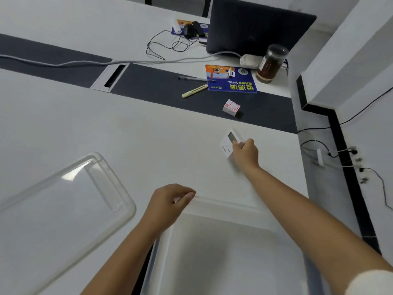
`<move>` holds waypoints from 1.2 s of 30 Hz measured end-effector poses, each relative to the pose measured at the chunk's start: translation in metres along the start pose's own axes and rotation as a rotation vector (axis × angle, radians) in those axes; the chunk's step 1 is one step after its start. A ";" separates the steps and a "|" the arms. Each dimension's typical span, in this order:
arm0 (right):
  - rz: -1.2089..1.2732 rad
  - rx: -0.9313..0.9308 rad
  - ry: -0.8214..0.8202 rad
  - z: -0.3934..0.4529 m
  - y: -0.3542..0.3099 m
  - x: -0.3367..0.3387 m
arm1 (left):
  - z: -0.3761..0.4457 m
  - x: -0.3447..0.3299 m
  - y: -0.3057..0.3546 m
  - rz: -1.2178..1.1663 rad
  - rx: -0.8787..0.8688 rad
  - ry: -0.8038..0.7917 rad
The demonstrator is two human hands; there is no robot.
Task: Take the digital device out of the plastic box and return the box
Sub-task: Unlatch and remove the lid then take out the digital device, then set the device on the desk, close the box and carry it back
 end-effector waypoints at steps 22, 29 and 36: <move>0.004 -0.097 0.017 0.049 0.005 -0.054 | 0.002 0.002 -0.004 -0.119 0.083 -0.011; -0.141 0.016 -0.151 0.012 -0.009 -0.038 | -0.003 0.009 -0.004 -0.186 0.101 0.062; -0.344 0.465 -0.430 -0.091 -0.075 -0.085 | -0.057 0.083 -0.054 -0.183 0.220 0.494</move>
Point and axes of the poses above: each hand's wrist, its own z-axis towards the middle knuckle, its own x-axis out of the back of the hand, y = z × x, the point moved 6 cm from there along z, towards the middle knuckle, and after that the axes turned 2 degrees about -z, right-handed, at the moved point
